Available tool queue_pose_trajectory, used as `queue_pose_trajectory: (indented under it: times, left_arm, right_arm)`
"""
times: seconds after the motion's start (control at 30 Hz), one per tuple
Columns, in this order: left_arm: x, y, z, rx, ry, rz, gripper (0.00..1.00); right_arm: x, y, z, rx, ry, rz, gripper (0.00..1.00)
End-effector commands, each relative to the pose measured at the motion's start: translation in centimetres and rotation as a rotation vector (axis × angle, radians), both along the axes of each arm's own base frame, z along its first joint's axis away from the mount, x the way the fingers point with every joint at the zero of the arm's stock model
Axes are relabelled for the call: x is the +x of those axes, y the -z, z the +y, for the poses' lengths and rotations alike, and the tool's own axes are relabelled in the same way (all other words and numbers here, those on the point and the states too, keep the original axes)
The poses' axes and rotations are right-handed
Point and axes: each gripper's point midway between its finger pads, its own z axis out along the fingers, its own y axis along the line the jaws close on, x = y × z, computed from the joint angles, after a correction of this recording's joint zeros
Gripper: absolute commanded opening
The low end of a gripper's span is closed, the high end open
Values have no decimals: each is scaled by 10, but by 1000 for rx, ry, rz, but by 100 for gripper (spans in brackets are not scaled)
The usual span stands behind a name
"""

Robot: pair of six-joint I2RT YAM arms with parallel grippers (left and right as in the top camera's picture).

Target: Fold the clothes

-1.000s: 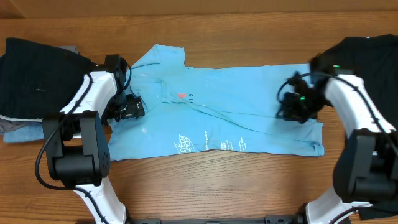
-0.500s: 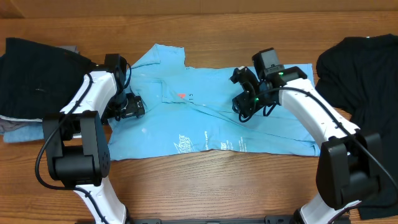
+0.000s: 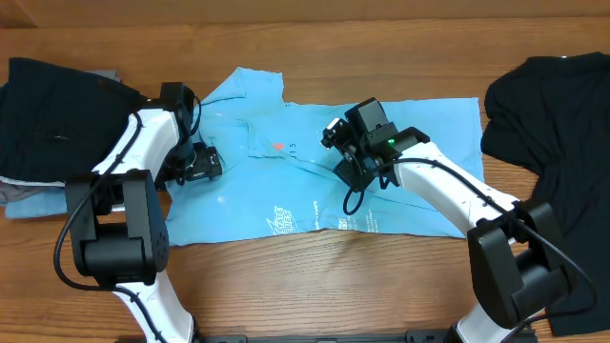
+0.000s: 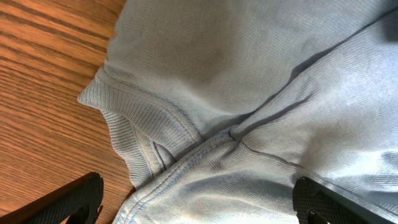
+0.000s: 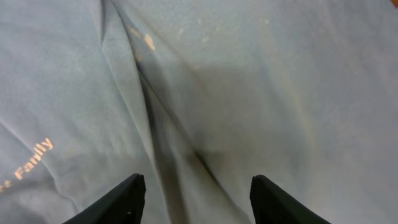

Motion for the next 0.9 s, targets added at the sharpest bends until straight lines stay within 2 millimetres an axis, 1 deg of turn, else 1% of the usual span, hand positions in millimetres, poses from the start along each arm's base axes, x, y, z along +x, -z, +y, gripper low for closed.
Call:
queue_pose_trajectory:
  times: [0.0,0.17,0.27,0.47,0.63,0.7,0.73,0.77,0.87]
  left_arm:
    - [9,-12,-3,-10,-18,-46,100]
    - [9,-12,-3,-10,-18,-46,100]
    - [9,-12,-3,-10,-18,-46,100]
    - [9,-12,-3,-10,-18,-46,100]
    - [9,-12,-3,-10,-18,-46,100]
    - [9,-12,-3,-10,-18,-46,100]
    - [9,-12,-3,-10,-18,-46,100]
    - [9,-12,-3,-10,-18,-46,100]
    - [9,-12,-3,-10,-18,-46,100]
  right_arm:
    - [1,-5,0,1,-5,-23,53]
    - [-8,6,8,-5,-33,6,46]
    - [-8,12,13,-7,-43,10,45]
    - [-11,29,15,-8,-42,50,46]
    - [-14,38,15,-11,-45,77,38]
    - [-14,40,15,-13,-44,79,28]
    - [-12,39,15,-15,-43,71,13]
    - [-9,38,15,-12,-37,58,8]
    - [1,31,21,14,-16,25,5]
